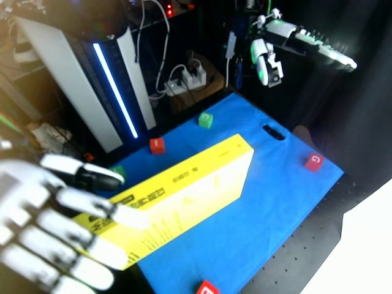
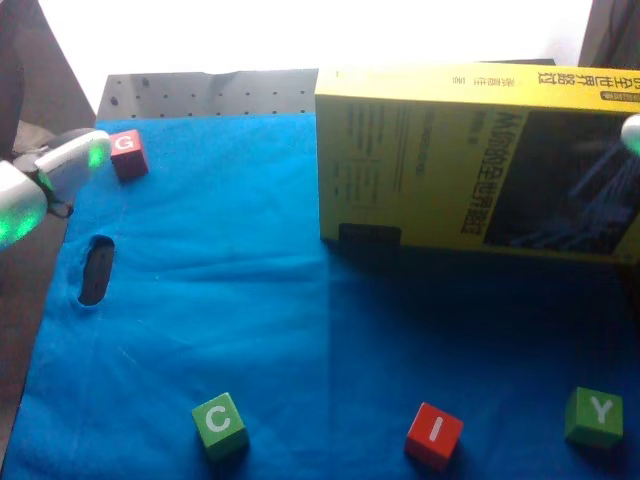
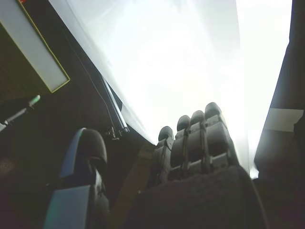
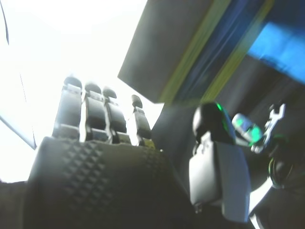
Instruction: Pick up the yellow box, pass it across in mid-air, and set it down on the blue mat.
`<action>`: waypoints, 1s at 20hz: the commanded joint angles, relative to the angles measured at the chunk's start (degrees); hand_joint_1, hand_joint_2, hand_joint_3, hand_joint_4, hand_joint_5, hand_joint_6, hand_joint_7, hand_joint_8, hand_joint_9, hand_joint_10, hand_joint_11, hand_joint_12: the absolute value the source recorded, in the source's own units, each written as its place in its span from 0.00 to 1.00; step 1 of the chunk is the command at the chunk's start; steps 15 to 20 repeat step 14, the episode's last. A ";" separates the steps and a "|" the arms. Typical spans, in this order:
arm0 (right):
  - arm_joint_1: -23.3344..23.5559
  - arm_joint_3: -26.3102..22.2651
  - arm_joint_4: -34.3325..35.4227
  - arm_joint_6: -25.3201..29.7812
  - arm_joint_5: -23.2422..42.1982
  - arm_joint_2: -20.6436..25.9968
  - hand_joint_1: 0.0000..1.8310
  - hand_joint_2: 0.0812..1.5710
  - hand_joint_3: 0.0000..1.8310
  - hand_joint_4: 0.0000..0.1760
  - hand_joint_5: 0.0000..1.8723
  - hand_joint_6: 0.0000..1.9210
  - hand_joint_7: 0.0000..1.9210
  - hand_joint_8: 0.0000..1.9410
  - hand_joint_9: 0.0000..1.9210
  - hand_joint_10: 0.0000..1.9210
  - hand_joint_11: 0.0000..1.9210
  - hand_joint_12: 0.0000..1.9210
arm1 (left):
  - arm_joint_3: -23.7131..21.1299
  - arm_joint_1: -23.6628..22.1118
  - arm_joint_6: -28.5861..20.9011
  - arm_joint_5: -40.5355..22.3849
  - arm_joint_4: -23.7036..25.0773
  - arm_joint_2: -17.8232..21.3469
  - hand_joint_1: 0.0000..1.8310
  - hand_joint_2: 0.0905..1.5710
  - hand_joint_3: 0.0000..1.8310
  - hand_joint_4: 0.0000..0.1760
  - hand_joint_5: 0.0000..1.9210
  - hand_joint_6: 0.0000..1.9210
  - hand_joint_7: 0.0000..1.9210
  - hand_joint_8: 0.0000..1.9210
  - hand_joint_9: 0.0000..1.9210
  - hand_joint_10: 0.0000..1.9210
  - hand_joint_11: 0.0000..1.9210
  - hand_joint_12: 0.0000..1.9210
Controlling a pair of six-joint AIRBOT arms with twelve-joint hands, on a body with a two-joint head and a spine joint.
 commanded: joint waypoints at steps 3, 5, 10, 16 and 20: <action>-0.88 -1.34 -0.94 0.15 14.00 1.28 0.15 0.76 0.00 0.58 0.00 0.00 0.00 0.00 0.00 0.00 0.01 0.00 | -0.15 -0.25 -0.15 -8.19 1.73 0.20 0.32 0.75 0.00 0.80 0.00 0.00 0.00 0.00 0.00 0.00 0.00 0.00; -2.03 -2.25 -1.01 0.15 17.32 1.93 0.11 0.75 0.00 0.66 0.00 0.00 0.00 0.00 0.00 0.00 0.01 0.01 | -0.27 -0.20 -0.15 -8.74 2.03 0.36 0.32 0.74 0.00 0.81 0.00 0.00 0.00 0.00 0.00 0.00 0.00 0.00; -2.49 -2.82 -1.50 0.15 19.25 2.33 0.17 0.78 0.00 0.36 0.00 0.00 0.00 0.00 0.00 0.00 0.00 0.06 | -0.41 -0.17 -0.13 -9.54 2.92 0.89 0.32 0.74 0.00 0.61 0.00 0.00 0.00 0.00 0.00 0.00 0.00 0.00; -3.08 -3.11 -1.79 0.15 20.79 2.47 0.19 0.78 0.00 0.47 0.00 0.00 0.00 0.00 0.02 0.00 0.00 0.10 | -0.72 0.21 -0.09 -10.75 3.44 1.55 0.30 0.75 0.00 0.78 0.00 0.00 0.00 0.00 0.00 0.00 0.00 0.00; -3.08 -3.11 -1.79 0.15 20.79 2.47 0.19 0.78 0.00 0.47 0.00 0.00 0.00 0.00 0.02 0.00 0.00 0.10 | -0.72 0.21 -0.09 -10.75 3.44 1.55 0.30 0.75 0.00 0.78 0.00 0.00 0.00 0.00 0.00 0.00 0.00 0.00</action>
